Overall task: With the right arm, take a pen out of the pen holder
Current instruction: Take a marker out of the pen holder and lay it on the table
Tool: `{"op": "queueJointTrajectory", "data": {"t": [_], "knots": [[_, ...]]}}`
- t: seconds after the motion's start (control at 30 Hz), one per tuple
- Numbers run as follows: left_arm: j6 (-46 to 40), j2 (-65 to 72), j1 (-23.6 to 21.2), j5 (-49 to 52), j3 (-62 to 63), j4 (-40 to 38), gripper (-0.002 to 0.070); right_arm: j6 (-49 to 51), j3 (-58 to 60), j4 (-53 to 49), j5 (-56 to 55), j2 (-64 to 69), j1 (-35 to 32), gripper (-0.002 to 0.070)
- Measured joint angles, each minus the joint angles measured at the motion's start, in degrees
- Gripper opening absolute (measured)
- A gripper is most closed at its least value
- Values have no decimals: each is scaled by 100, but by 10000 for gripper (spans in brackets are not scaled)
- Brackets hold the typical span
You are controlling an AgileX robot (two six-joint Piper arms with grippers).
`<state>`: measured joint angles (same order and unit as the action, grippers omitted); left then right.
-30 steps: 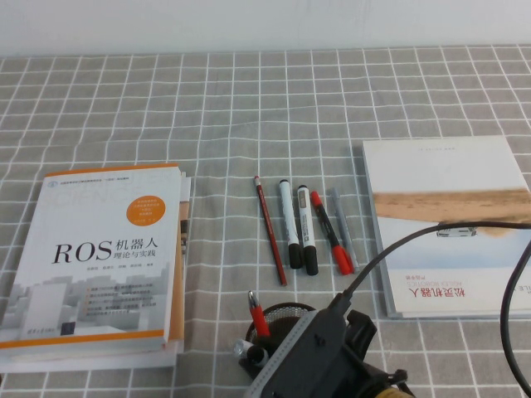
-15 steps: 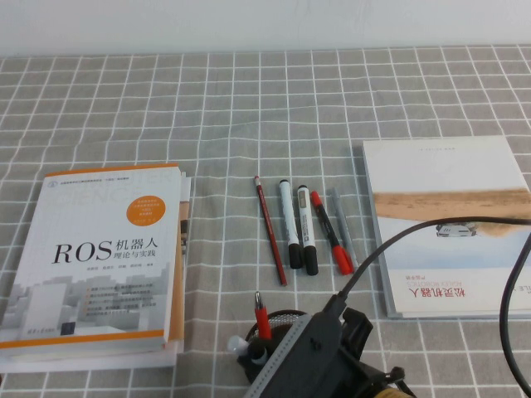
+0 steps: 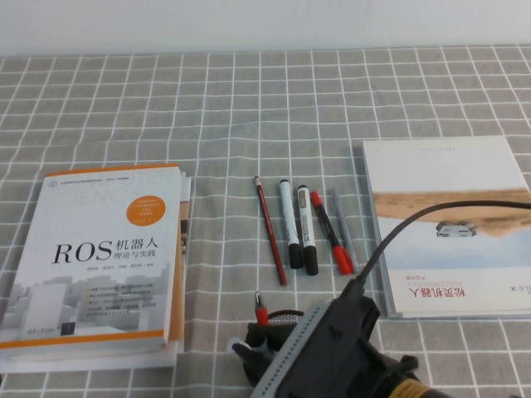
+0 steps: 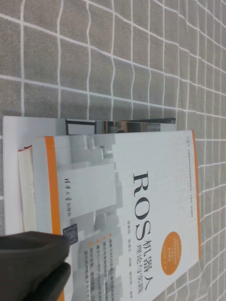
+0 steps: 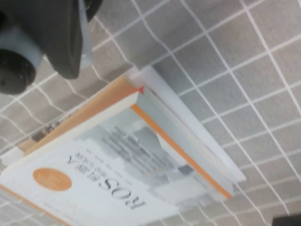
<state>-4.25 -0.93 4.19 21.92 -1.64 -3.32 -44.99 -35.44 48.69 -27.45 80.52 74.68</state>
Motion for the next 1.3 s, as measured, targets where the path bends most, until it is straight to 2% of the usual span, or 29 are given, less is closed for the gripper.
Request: {"op": "queueJointTrajectory", "data": {"t": [0.4,0.73,0.83,0.97,1.13,1.3], "knots": [[0,0,0,0,0,0,-3,-399,-76,0,-79,-973,-64,94],[0,0,0,0,0,0,-3,-295,-822,-808,319,-1221,-1152,93],[0,0,0,0,0,0,-3,325,-1076,-1451,680,-1221,-1715,93],[0,0,0,0,0,0,-3,1837,-1528,-2463,1508,-1022,-2639,93],[0,0,0,0,0,0,-3,4039,-2592,-3923,3656,-336,-3550,93],[0,0,0,0,0,0,-3,4729,-3734,-4338,5381,675,-3890,93]]}}
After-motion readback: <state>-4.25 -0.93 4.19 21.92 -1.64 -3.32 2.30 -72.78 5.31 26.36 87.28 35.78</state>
